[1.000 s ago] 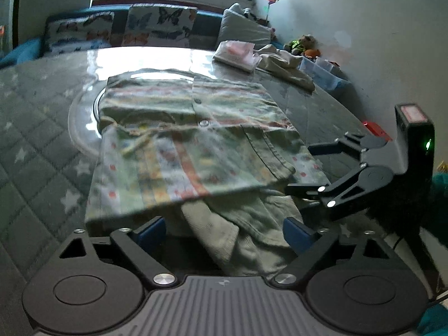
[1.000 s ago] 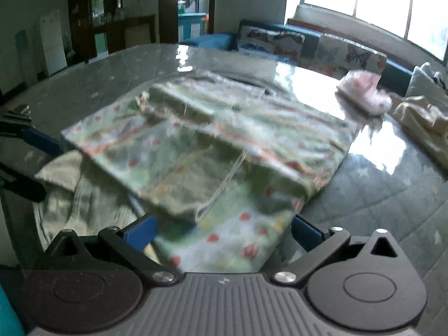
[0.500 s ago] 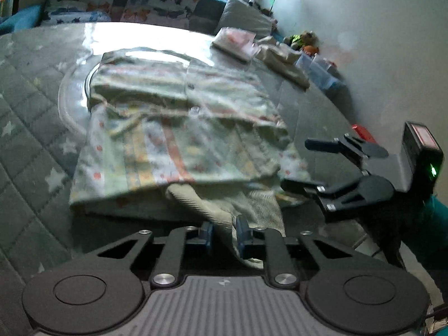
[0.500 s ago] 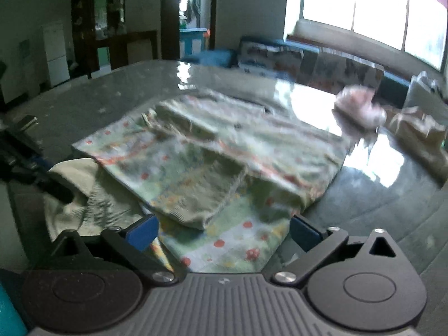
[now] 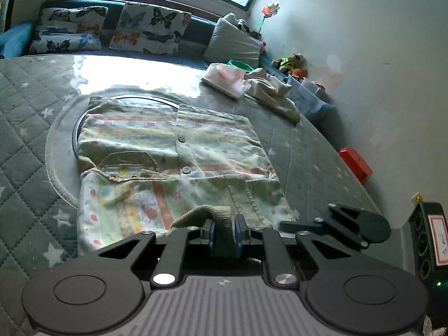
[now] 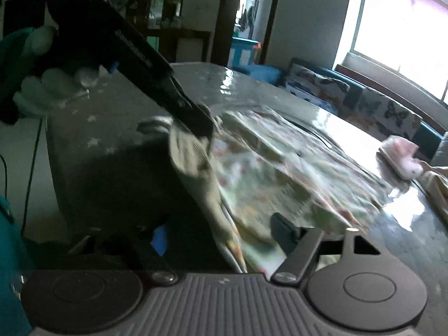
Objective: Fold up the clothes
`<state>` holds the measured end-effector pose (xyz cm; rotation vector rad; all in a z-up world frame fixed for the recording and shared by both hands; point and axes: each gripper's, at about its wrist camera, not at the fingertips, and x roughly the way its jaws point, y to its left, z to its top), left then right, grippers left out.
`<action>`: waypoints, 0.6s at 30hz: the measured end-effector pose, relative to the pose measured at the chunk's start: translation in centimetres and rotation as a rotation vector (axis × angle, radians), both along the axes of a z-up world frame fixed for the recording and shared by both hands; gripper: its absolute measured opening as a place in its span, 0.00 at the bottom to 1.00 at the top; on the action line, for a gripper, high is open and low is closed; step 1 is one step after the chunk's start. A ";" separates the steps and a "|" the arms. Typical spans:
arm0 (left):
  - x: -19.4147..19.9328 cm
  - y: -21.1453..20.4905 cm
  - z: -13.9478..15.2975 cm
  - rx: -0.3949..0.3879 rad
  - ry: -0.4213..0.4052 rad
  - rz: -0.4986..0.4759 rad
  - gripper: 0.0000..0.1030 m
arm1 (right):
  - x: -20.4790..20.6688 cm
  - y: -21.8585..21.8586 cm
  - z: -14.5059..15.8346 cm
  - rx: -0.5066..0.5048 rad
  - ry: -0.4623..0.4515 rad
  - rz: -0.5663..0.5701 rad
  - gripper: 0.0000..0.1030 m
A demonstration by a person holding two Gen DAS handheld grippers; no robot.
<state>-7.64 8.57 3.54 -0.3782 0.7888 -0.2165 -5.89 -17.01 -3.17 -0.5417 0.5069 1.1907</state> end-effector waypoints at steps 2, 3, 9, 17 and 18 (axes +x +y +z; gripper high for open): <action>-0.2 0.1 -0.2 0.003 -0.003 -0.008 0.16 | 0.4 1.1 0.0 0.012 0.023 -0.003 0.47; -0.5 0.2 -0.3 0.007 -0.007 -0.012 0.17 | 0.8 1.7 0.0 0.013 0.038 -0.011 0.41; -4.0 1.1 0.3 0.087 -0.100 -0.029 0.53 | 3.5 2.5 1.3 0.050 0.160 -0.076 0.18; -5.4 1.5 -0.4 0.306 -0.173 -0.007 0.76 | 4.9 2.9 2.8 0.080 0.180 -0.104 0.17; -5.3 1.2 -0.6 0.335 -0.184 -0.025 0.76 | 5.0 3.0 2.8 0.081 0.181 -0.105 0.17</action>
